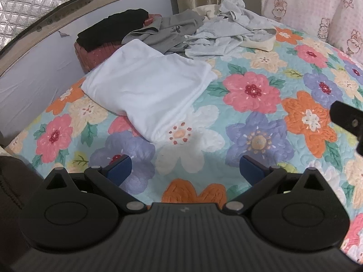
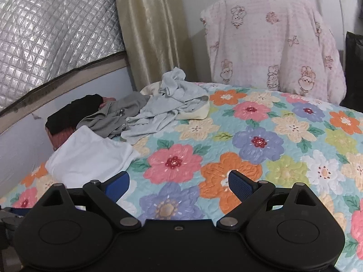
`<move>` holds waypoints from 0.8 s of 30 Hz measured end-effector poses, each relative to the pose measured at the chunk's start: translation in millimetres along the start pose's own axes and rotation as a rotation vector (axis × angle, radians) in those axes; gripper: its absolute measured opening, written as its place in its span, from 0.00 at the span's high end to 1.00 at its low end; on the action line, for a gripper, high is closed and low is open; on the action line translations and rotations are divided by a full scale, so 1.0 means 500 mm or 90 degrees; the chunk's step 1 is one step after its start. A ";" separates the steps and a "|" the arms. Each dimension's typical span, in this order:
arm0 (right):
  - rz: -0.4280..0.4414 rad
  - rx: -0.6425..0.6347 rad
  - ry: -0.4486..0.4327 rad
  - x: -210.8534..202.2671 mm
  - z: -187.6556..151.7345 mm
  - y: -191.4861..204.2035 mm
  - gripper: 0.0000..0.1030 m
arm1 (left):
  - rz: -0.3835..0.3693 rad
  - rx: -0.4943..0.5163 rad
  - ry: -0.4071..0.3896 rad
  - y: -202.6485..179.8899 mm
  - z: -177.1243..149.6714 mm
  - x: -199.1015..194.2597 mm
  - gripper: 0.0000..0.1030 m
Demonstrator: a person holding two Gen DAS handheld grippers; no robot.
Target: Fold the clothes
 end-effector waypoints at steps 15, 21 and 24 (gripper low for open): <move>0.014 -0.013 0.017 0.009 -0.003 0.001 0.06 | 0.006 0.010 0.000 -0.002 -0.001 -0.001 0.00; 0.012 -0.012 0.023 0.010 0.002 -0.004 0.06 | 0.000 0.009 -0.004 0.000 -0.001 -0.004 0.00; 0.010 -0.007 0.027 0.013 0.002 -0.010 0.06 | -0.001 0.007 -0.004 0.001 -0.001 -0.005 0.00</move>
Point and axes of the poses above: each gripper's, at about its wrist camera, not at the fingertips, and x roughly the way its jaws point, y to its left, z to its top, the point moved 1 cm from there along x, roughly the way its jaws point, and after that the axes turned 1 degree about x, right-handed, at the moved point
